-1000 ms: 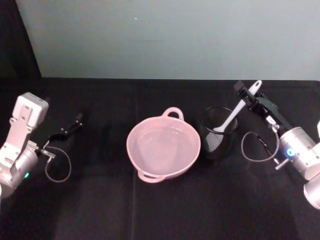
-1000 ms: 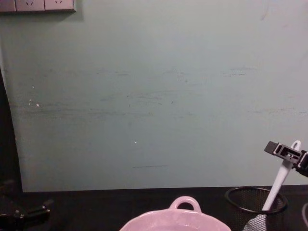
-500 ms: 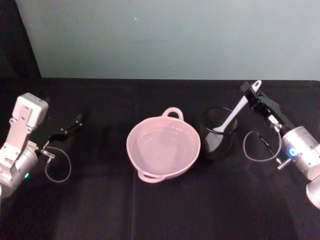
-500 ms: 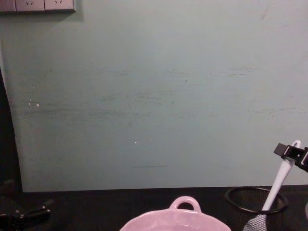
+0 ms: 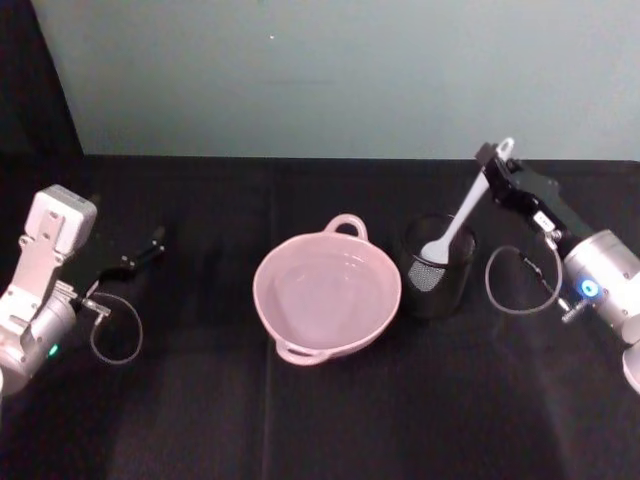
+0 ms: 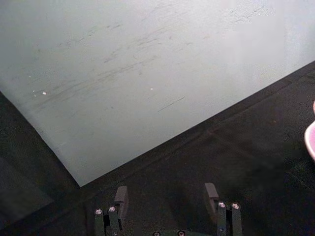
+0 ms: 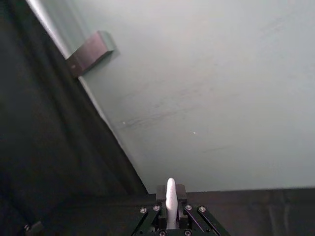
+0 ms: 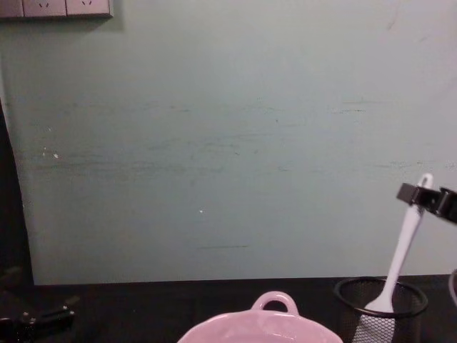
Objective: Use the one hand to pick up the spoon and stir the clear water in the bowl.
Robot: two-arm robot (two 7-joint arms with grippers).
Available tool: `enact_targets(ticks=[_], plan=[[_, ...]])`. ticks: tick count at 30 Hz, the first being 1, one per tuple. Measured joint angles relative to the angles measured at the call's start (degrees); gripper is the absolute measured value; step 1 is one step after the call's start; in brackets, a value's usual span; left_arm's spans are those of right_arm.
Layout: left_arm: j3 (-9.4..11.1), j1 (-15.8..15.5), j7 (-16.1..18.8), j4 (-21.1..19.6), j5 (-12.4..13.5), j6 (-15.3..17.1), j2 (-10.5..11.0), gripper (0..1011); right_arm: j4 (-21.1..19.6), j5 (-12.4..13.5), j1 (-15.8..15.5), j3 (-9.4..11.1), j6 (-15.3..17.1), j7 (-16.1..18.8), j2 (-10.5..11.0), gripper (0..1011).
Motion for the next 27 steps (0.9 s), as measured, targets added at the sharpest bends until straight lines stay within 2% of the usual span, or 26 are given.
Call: enact_targets(ticks=[5, 15, 27], plan=[[0.0, 0.0, 0.0, 0.0, 0.0, 0.0, 0.0, 1011, -4.2, -2.9, 0.6, -0.9, 1.9, -1.2, 2.0, 120], [0.0, 0.0, 0.0, 0.0, 0.0, 0.0, 0.0, 1011, -13.0, -10.1, 3.8, -3.2, 8.3, -3.7, 6.4, 119], [0.0, 0.0, 0.0, 0.0, 0.0, 0.0, 0.0, 1011, -16.5, -12.2, 5.9, -3.2, 12.1, -4.0, 7.3, 119]])
